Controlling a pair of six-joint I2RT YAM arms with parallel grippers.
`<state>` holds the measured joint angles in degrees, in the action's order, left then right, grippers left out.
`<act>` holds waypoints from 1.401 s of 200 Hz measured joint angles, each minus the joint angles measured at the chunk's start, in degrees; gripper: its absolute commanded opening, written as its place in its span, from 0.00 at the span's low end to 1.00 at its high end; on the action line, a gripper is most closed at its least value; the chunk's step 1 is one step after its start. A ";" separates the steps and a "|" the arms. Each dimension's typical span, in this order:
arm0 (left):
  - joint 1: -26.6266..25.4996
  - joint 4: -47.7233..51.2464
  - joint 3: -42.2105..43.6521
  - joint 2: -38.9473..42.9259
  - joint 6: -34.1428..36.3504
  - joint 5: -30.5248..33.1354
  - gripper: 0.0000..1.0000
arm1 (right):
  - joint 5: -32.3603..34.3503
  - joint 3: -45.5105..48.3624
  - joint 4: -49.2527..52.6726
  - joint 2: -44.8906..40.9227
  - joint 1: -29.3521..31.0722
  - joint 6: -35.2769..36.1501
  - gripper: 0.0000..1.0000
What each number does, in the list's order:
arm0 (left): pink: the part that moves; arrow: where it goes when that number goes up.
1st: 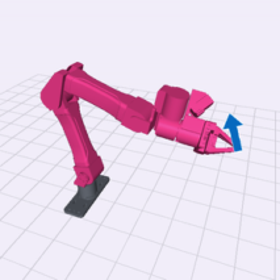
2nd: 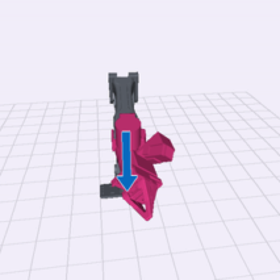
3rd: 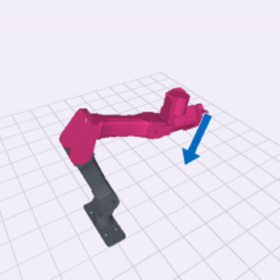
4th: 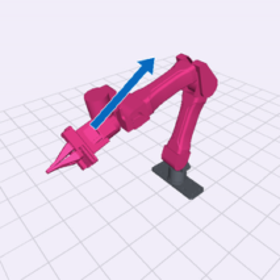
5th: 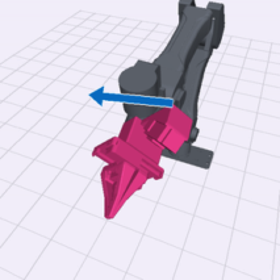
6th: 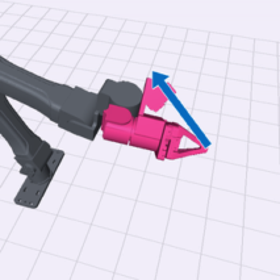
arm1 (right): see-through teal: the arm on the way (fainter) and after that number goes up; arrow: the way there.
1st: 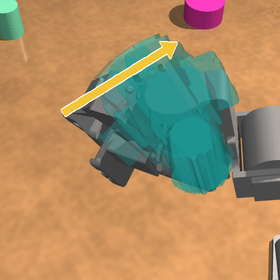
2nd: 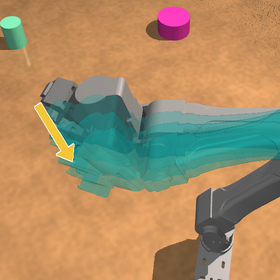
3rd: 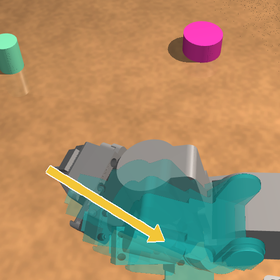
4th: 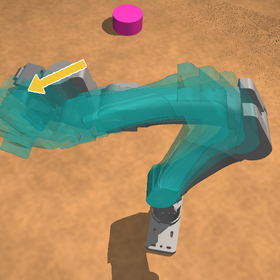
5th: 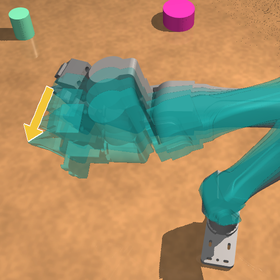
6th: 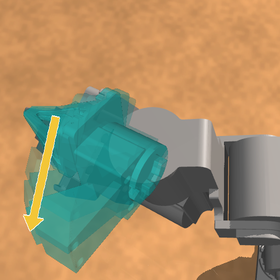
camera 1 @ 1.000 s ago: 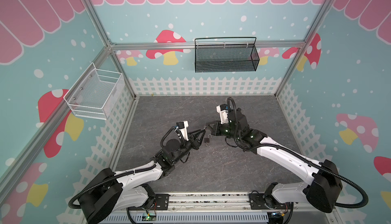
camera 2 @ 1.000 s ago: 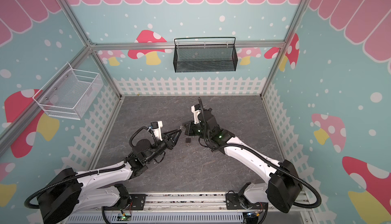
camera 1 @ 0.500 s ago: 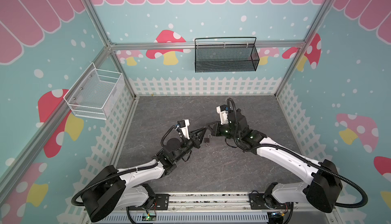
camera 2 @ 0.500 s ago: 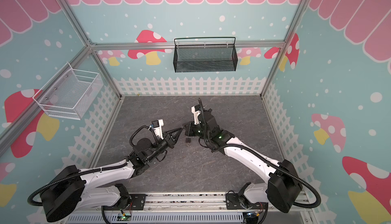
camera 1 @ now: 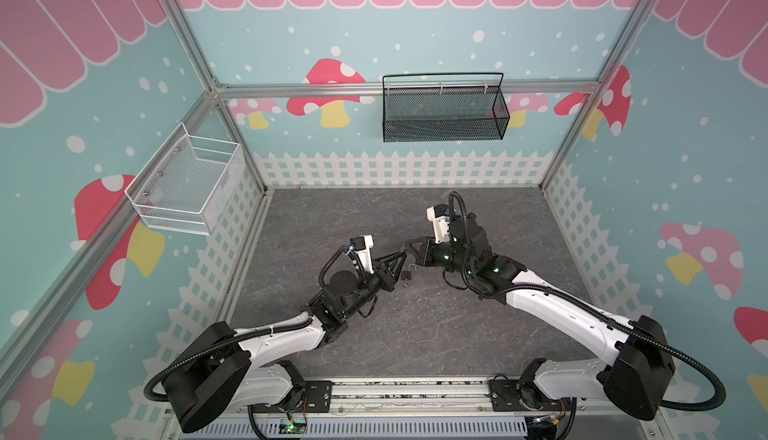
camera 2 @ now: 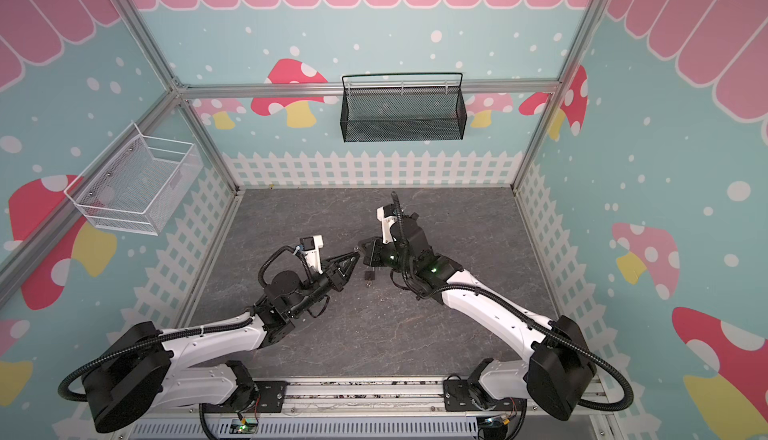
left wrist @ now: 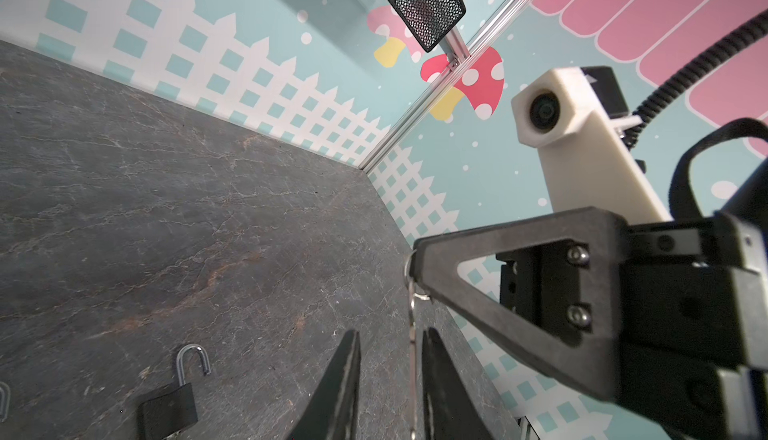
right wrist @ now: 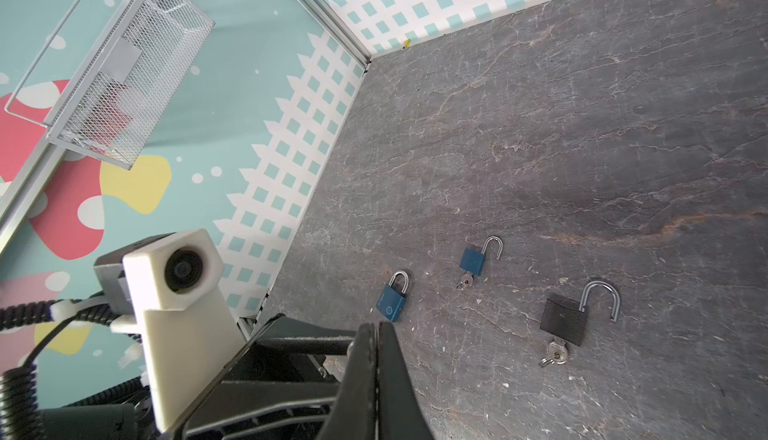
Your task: Unlock with the key
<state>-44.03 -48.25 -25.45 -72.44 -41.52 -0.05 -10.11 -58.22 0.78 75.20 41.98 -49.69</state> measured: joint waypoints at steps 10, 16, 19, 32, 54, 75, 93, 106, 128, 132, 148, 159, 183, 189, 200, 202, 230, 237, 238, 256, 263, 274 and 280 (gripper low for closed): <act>0.00 -0.09 0.00 -0.37 -0.26 -0.13 0.21 | 0.00 0.00 -0.04 0.00 0.00 -0.04 0.00; 0.00 -0.09 0.00 -0.57 -0.33 -0.17 0.20 | 0.00 0.00 -0.04 0.00 0.00 -0.07 0.00; 0.00 -0.09 0.00 -0.63 -0.28 -0.20 0.19 | 0.00 0.00 -0.04 0.00 0.00 -0.09 0.00; -0.02 -0.24 0.00 -0.85 -0.57 -0.20 0.15 | 0.00 0.11 -0.17 0.00 0.00 -0.11 0.00; -0.04 -0.66 0.00 -0.87 -0.76 -0.20 0.12 | 0.11 0.48 -0.44 0.00 0.00 -0.11 0.00; -0.04 -0.85 0.00 -0.85 -0.92 -0.20 0.07 | 0.15 0.81 -0.44 0.00 0.00 -0.11 0.00; -0.04 -1.20 0.00 -0.85 -0.92 -0.44 0.03 | 0.17 0.83 -0.44 0.00 0.00 -0.11 0.00; -0.28 -1.60 0.00 -0.83 -0.79 -0.61 0.01 | 0.17 0.85 -0.42 -0.02 0.00 -0.13 0.00; -0.31 -1.51 0.00 -0.70 -0.68 -0.61 0.00 | 0.20 0.85 -0.42 -0.07 0.00 -0.11 0.00; -0.31 -1.40 0.00 -0.59 -0.66 -0.61 0.00 | 0.20 0.85 -0.44 -0.09 0.00 -0.13 0.00; -0.31 -0.90 0.00 -0.11 -0.46 -0.59 0.00 | 0.15 0.87 -0.46 -0.15 0.00 -0.13 0.00; -0.31 -0.70 0.00 0.17 -0.26 -0.61 0.00 | 0.11 0.87 -0.44 -0.31 0.00 -0.13 0.00; -0.35 -0.28 0.00 1.09 0.17 -0.61 0.00 | -0.11 1.01 -0.44 -0.94 0.02 -0.13 0.00; -0.37 -0.15 0.00 1.33 0.31 -0.63 0.00 | -0.22 1.05 -0.46 -1.07 0.02 -0.13 0.00; -0.37 0.26 0.00 1.86 0.83 -0.63 0.00 | -0.48 1.05 -0.46 -1.25 0.02 -0.13 0.00; -0.37 0.39 0.00 1.95 0.90 -0.63 0.00 | -0.52 1.05 -0.44 -1.27 0.02 -0.11 0.00; -0.35 2.40 -0.26 3.15 2.64 -1.33 0.00 | -1.05 1.09 -0.39 -1.57 0.00 -0.09 0.00; -0.35 2.95 -0.37 3.43 3.13 -1.53 0.00 | -1.16 1.11 -0.42 -1.64 0.00 -0.07 0.00; -0.35 2.99 -0.37 3.45 3.19 -1.55 0.00 | -1.16 1.09 -0.42 -1.64 0.00 -0.07 0.00; -0.28 3.91 -0.48 3.98 4.26 -1.99 0.00 | -1.44 1.11 -0.39 -1.81 0.00 0.04 0.00; -0.24 4.24 -0.57 4.11 4.52 -2.14 0.00 | -1.49 1.14 -0.42 -1.88 0.00 0.11 0.00; -0.22 4.74 -0.81 4.26 4.87 -2.36 0.00 | -1.51 1.16 -0.39 -2.03 0.00 0.15 0.04; -0.17 4.96 -0.92 4.33 5.01 -2.49 0.00 | -1.53 1.16 -0.39 -2.12 -0.04 0.17 0.04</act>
<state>-44.21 -43.29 -26.37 -68.12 -36.51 -2.55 -11.64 -57.06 0.38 73.08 41.93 -49.52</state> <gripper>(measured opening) 0.047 0.048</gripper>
